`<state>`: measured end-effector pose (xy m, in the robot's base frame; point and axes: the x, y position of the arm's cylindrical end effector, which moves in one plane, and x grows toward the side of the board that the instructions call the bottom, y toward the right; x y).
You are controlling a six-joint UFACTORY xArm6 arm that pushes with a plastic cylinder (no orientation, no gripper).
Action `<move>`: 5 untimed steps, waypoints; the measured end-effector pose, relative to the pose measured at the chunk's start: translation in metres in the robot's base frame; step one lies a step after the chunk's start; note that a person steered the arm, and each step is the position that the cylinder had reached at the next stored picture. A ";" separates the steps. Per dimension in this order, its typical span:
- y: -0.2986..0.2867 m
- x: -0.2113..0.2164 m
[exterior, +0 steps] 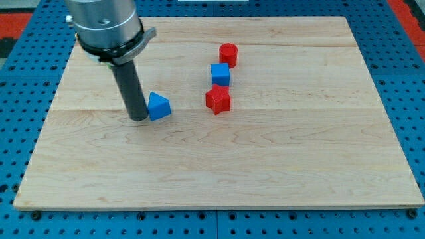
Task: Separate the yellow blocks and green blocks away from each other
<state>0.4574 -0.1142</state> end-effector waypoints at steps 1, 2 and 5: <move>0.000 -0.024; -0.036 -0.053; 0.021 -0.201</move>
<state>0.2564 -0.0931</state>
